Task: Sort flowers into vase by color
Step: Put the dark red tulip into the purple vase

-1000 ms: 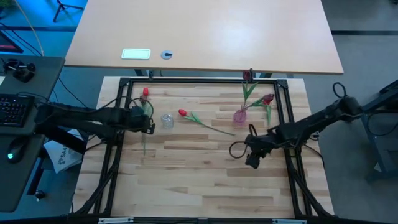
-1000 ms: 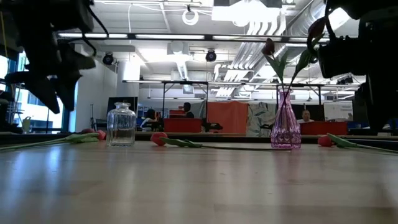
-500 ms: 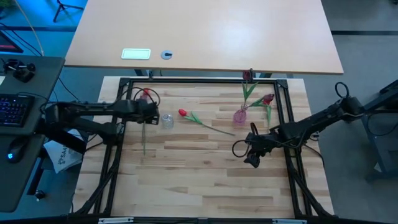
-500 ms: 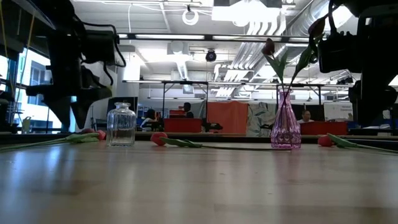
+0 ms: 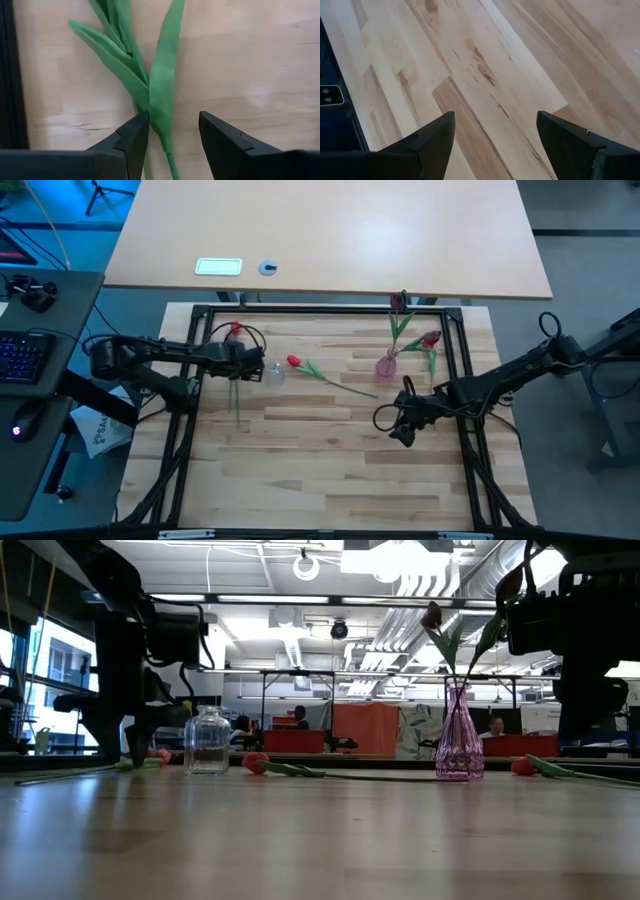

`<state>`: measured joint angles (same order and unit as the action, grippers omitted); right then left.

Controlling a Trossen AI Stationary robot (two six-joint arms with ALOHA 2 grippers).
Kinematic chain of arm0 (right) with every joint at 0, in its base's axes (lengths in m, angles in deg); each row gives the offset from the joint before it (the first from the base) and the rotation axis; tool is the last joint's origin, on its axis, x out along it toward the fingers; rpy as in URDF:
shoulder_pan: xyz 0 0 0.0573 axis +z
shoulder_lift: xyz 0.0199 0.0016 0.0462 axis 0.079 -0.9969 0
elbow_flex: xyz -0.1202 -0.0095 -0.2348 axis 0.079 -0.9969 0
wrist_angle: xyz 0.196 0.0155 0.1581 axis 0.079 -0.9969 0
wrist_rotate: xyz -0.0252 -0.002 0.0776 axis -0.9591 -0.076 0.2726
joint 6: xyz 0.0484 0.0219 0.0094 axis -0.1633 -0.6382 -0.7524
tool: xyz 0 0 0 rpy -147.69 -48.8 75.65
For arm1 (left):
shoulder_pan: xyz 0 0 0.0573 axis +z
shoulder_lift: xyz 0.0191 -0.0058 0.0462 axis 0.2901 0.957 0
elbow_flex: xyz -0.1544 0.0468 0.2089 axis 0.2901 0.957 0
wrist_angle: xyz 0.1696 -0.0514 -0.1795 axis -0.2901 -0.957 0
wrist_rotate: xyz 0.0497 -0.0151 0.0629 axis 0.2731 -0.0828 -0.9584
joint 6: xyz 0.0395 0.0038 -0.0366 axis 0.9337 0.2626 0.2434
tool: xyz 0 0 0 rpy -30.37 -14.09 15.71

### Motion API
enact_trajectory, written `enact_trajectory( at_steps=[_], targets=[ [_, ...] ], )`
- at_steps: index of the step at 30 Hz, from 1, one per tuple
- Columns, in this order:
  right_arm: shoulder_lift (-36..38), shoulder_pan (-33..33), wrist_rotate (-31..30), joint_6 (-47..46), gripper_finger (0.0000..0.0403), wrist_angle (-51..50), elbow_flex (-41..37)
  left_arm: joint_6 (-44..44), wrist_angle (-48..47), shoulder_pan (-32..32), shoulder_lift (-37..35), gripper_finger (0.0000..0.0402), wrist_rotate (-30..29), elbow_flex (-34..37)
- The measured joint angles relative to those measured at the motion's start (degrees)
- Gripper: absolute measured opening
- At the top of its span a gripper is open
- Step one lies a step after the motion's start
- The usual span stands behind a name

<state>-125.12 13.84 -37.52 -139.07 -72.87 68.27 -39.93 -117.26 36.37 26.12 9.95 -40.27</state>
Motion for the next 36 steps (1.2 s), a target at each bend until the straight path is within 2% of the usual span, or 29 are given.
enact_trajectory(
  at_steps=[4, 9, 12, 17, 19, 23, 30, 36],
  targets=[
    [0.0, 0.0, -0.3, -1.2, 0.0275, 0.0, 0.0, -1.1, -0.6, 0.0, 1.6, 0.0157, 0.3, 0.0],
    [0.0, 0.0, -1.9, -1.6, 0.0275, 0.3, 0.0, -1.0, -0.3, 0.0, 1.8, 0.0130, 0.3, 0.0],
    [0.0, 0.0, -2.2, -1.6, 0.0275, 0.7, 0.0, -0.7, -0.4, 0.0, 1.8, 0.0098, -0.8, 0.0],
    [0.0, 0.0, -2.3, -2.2, 0.0275, 0.8, 0.0, 3.4, 1.1, -0.2, 1.1, 0.0016, -0.1, 0.0],
    [0.0, 0.0, -2.5, -2.2, 0.0275, 0.9, 0.0, 3.7, 1.3, -0.2, -0.4, 0.0010, -0.2, 0.0],
    [0.0, 0.0, -3.2, -2.2, 0.0275, 1.3, 0.0, 4.5, 0.7, -0.2, -6.1, 0.0009, -1.7, 0.0],
    [0.0, 0.0, -3.6, -2.2, 0.0275, 2.6, 0.0, 7.1, -0.7, -0.2, -20.1, 0.0003, -2.2, 0.0],
    [0.0, 0.0, -4.0, -2.2, 0.0275, 8.1, 0.0, 10.2, 0.9, -0.2, -31.1, 0.0001, -2.3, 0.0]
  ],
)
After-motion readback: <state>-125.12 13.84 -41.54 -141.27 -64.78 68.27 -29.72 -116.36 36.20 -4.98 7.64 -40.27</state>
